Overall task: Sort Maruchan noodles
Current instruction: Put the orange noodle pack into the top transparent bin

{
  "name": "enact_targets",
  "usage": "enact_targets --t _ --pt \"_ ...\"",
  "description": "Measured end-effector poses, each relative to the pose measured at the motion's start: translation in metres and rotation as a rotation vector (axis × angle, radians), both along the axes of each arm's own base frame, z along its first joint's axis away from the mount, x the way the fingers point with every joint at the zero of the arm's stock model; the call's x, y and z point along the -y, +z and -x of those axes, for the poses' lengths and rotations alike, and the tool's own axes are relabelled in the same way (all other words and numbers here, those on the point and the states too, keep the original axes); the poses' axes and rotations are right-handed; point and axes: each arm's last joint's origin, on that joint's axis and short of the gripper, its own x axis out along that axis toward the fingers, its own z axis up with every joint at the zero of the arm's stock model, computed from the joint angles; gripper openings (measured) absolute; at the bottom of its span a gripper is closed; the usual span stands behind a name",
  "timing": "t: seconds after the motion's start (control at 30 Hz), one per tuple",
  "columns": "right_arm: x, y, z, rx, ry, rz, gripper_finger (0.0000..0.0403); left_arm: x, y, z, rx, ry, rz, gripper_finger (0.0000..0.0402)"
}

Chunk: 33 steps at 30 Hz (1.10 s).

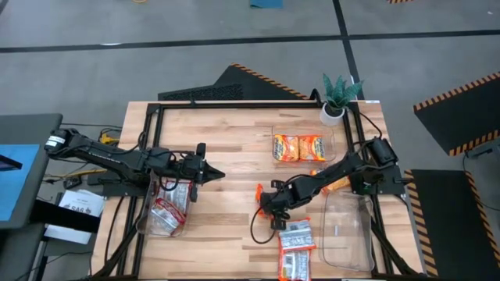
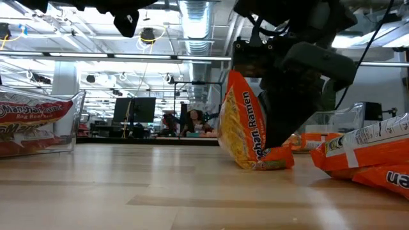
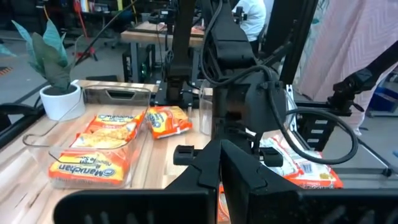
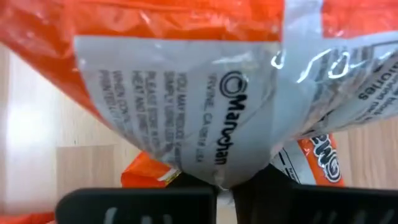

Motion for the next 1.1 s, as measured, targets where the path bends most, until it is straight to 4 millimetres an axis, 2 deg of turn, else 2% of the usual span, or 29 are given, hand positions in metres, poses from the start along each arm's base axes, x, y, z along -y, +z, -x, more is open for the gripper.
enact_targets --t 0.13,0.23,0.3,0.43,0.63,0.7,0.87,1.1 --pt "0.001 0.009 0.004 0.006 -0.037 0.009 0.0029 0.0 0.0 0.0 0.001 0.0 0.0 0.0" --pt "0.004 0.028 0.013 0.025 -0.059 0.05 0.0028 0.0 0.0 0.0 0.003 0.0 0.0 0.0" --pt "0.01 0.044 0.024 0.025 -0.086 0.115 0.0023 0.0 0.0 0.0 0.001 0.0 0.0 0.0" --pt "0.019 0.092 0.041 0.191 -0.182 0.195 0.0023 0.0 -0.001 0.0 -0.007 0.0 -0.002 0.0" --pt "0.029 0.149 0.075 0.4 -0.245 0.281 0.0023 0.0 0.0 0.0 -0.004 0.0 -0.002 0.0" --pt "0.039 0.161 0.087 0.432 -0.301 0.359 0.0023 0.0 0.0 0.0 -0.001 0.0 -0.008 0.0" --pt "0.074 0.168 0.108 0.338 -0.481 0.462 0.0023 0.0 0.0 0.0 -0.004 0.0 -0.016 0.0" --pt "0.111 0.145 0.117 0.007 -0.642 0.46 0.0024 0.0 -0.001 0.0 -0.006 0.0 -0.02 0.0"
